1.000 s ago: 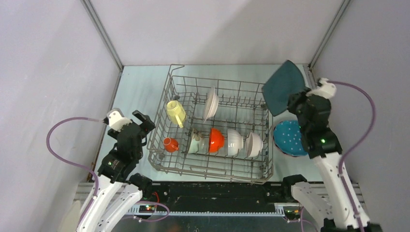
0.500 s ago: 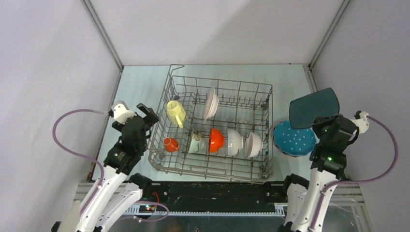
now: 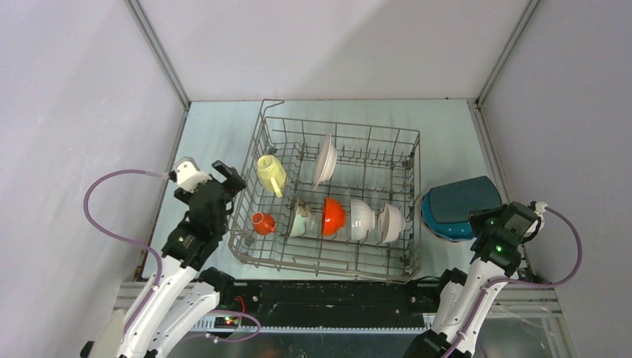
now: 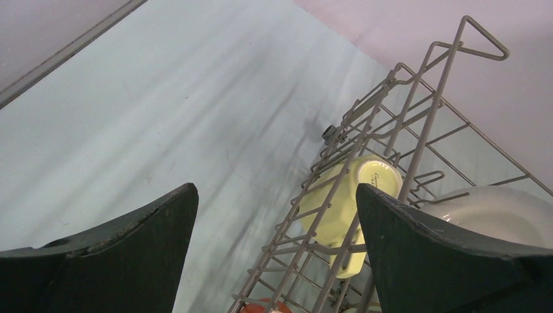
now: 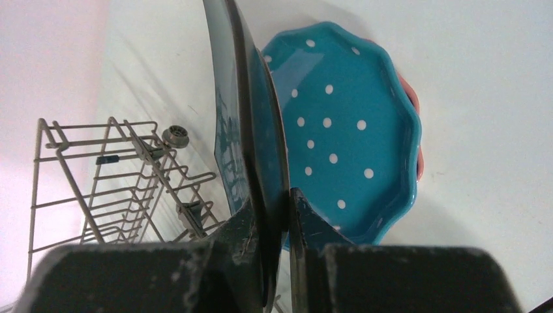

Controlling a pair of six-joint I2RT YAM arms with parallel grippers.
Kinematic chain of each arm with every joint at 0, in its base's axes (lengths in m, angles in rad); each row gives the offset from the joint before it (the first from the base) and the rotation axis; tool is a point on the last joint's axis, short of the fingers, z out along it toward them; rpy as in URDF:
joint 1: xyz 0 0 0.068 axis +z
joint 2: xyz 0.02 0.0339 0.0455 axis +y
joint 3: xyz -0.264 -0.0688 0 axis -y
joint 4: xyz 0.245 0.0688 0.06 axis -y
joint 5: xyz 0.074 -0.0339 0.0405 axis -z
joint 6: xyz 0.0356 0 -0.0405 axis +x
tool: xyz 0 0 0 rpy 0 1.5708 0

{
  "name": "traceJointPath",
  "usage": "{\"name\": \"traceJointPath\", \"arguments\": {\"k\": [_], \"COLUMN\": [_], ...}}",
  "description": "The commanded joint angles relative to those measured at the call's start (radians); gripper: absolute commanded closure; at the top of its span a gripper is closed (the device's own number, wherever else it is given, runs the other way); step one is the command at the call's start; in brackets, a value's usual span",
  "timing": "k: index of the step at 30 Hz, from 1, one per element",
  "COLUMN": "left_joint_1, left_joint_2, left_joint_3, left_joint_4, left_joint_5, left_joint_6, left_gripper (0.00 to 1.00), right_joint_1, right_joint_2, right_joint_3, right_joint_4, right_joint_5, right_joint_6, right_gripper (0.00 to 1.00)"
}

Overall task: Unload the mixed dishes from the dish rack
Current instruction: Place the plate at the center of the board.

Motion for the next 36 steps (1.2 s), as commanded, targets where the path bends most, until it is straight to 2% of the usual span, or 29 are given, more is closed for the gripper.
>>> {"name": "traceJointPath", "arguments": {"k": [1,7,9,11,16,24,31,36], "left_joint_1": [-0.004,-0.004,-0.004,-0.004,-0.004,-0.004,-0.004,-0.004], "left_joint_2": [0.001,0.012,0.013,0.012,0.001,0.018,0.03,0.034], "left_joint_3": [-0.005,0.0,0.0,0.001,0.0,0.002,0.007,0.011], "left_joint_4": [0.043,0.042,0.041,0.036,0.032,0.027,0.025,0.017], "left_joint_5": [-0.015,-0.008,-0.011,-0.015,-0.014,-0.026,-0.033,-0.03], "left_joint_6": [0.018,0.024,0.024,0.021,0.019,0.013,0.012,0.009], "left_gripper": [0.02,0.02,0.02,0.02,0.02,0.02,0.02,0.02], "right_joint_1": [-0.008,-0.009,-0.01,-0.01,-0.01,-0.01,-0.01,-0.01], "right_joint_2": [0.0,0.006,0.003,0.005,0.019,0.023,0.014,-0.001], "right_joint_3": [-0.026,-0.066,-0.078,-0.091,-0.116,-0.127,-0.131,-0.131], "right_joint_4": [0.194,0.205,0.209,0.223,0.229,0.243,0.238,0.218], "right_joint_5": [-0.082,-0.06,-0.034,-0.019,0.0,-0.001,-0.001,0.017], "right_joint_6": [0.044,0.041,0.041,0.041,0.031,0.015,0.0,-0.01], "right_gripper": [1.0,0.99,0.95,0.86,0.78,0.51,0.44,0.22]}}
